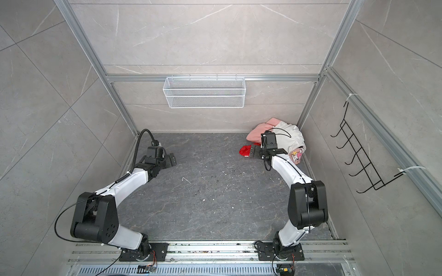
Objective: Pick out a specific cloth from the pile
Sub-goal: 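Reach the right gripper toward the red garment while the left arm moves forward, then lower the right gripper and close it on the red garment's edge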
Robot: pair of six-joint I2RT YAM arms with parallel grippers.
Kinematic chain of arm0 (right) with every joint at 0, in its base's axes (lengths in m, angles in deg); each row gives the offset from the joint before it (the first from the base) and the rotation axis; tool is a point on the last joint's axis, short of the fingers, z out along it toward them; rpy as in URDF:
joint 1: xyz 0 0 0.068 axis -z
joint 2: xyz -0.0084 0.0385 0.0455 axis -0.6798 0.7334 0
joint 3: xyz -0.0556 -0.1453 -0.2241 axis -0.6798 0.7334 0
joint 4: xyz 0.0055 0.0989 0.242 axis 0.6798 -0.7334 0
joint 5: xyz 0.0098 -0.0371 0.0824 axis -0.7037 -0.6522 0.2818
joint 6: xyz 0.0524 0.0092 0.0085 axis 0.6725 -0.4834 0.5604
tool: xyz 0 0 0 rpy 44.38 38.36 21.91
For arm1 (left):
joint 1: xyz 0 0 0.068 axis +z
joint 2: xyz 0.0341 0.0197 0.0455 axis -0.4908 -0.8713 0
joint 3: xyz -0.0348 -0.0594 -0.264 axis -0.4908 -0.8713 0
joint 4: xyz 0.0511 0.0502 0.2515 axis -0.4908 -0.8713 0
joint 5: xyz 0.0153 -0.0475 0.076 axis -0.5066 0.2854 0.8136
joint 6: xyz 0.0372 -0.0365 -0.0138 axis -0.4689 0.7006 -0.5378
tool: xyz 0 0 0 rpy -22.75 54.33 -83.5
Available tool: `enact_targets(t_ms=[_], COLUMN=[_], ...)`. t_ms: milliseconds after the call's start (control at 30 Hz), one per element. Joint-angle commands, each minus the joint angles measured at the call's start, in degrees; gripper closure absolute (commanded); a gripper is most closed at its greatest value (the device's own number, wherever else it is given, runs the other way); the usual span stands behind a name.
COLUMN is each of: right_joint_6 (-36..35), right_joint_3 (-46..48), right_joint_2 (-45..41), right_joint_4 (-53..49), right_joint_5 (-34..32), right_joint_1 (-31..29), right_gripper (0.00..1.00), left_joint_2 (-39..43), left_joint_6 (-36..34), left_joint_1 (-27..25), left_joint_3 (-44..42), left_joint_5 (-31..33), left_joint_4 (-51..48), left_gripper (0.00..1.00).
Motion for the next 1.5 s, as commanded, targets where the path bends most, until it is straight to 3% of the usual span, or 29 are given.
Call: enact_targets(t_ms=[0, 167, 433, 600, 900, 1033, 1267, 1467], right_joint_6=[-1.17, -3.44, -4.37, -4.83, -4.49, -4.04, -3.85, -3.34], right_joint_3=[-7.02, -14.11, -24.49, -30.33, -48.86, -58.33, -71.79, -74.9], right_joint_2=[4.96, 11.1, 20.8, 26.12, 38.94, 44.78, 53.84, 56.16], right_joint_4=[-7.53, -9.07, -12.18, -12.85, -22.29, -27.86, -35.93, -36.65], right_joint_5=[-3.38, -3.8, -4.18, -4.42, -4.59, -5.24, -7.87, -8.11], right_joint_1=[-1.73, -4.48, -6.4, -6.57, -6.62, -6.83, -6.85, -6.85], right_gripper=[0.0, 0.01, 0.08, 0.15, 0.52, 0.58, 0.6, 0.6], left_joint_2=[-2.53, -6.16, -12.95, -15.67, -19.23, -20.0, -20.52, -20.84], left_joint_6=[1.1, 1.64, 2.64, 2.73, 3.78, 4.05, 4.05, 4.49], left_joint_1=[-1.87, -2.25, -3.14, -3.26, -3.39, -3.47, -3.46, -3.53], left_joint_3=[4.14, 6.13, 10.67, 12.81, 16.06, 16.69, 16.28, 16.39], left_joint_5=[-6.23, -17.53, -23.82, -25.42, -27.84, -28.33, -28.4, -28.79], left_joint_4=[-0.61, 3.19, 4.68, 4.74, 4.83, 4.76, 4.7, 4.7], left_gripper=[0.0, 0.03, 0.04, 0.04, 0.05, 0.05, 0.05, 0.05])
